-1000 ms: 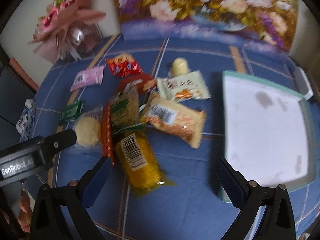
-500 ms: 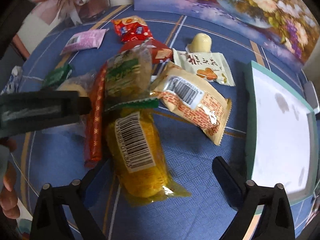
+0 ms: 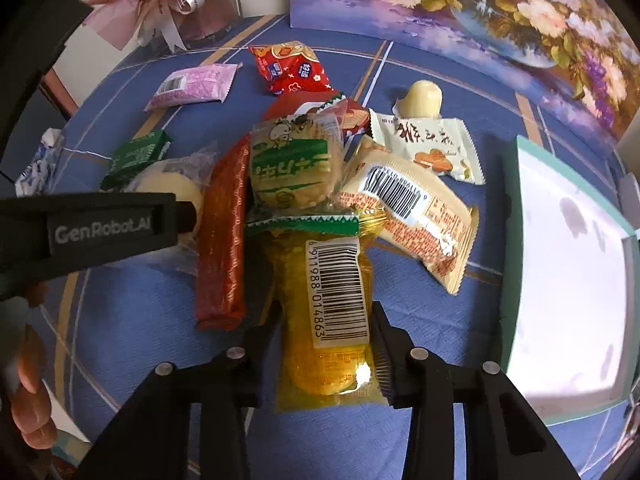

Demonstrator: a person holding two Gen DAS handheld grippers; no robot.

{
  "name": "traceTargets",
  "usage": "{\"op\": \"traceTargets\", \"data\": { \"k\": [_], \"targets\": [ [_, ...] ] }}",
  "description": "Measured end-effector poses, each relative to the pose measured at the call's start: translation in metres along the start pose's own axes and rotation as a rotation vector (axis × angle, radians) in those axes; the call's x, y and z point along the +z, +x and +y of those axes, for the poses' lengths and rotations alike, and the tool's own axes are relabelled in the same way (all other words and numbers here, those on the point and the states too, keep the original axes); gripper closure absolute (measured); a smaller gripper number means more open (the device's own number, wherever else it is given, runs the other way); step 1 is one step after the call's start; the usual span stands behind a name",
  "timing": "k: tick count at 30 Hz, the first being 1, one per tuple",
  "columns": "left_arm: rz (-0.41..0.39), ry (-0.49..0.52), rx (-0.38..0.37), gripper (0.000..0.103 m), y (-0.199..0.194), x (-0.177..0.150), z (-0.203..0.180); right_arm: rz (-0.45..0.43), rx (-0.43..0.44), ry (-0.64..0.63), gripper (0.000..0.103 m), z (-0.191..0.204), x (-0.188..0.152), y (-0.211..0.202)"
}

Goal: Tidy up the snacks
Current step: 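Grasp the yellow barcode pack with the right tool while the left tool grasps the clear-wrapped bun, then carry both packs into the white tray and open both tools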

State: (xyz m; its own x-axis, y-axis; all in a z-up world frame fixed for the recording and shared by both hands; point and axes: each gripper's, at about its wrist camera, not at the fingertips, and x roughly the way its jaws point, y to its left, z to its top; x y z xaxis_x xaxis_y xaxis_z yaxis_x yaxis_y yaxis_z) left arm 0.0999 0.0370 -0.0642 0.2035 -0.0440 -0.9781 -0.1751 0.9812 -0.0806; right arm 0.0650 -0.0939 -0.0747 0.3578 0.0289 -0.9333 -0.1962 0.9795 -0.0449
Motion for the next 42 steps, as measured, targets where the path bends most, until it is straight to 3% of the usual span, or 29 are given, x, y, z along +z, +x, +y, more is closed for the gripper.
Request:
{"op": "traceTargets", "data": {
  "k": [11,15,21,29,42],
  "targets": [
    [-0.117,0.027,-0.010,0.050,-0.074,-0.014,-0.023,-0.089,0.100,0.125,0.061,-0.041,0.001,-0.054],
    [-0.168,0.055,-0.023,0.049,-0.098,-0.008,-0.041,-0.156,0.088,0.170,0.061,-0.058,0.002,-0.076],
    [-0.227,0.125,-0.061,0.049,-0.129,-0.011,-0.084,-0.213,-0.023,0.258,0.061,-0.098,0.007,-0.085],
    [-0.229,0.257,-0.098,0.049,-0.122,-0.020,-0.161,-0.205,-0.133,0.417,0.062,-0.178,-0.004,-0.087],
    [-0.182,0.403,-0.166,0.049,-0.055,-0.026,-0.276,-0.131,-0.294,0.633,0.062,-0.294,-0.028,-0.062]
  ]
}}
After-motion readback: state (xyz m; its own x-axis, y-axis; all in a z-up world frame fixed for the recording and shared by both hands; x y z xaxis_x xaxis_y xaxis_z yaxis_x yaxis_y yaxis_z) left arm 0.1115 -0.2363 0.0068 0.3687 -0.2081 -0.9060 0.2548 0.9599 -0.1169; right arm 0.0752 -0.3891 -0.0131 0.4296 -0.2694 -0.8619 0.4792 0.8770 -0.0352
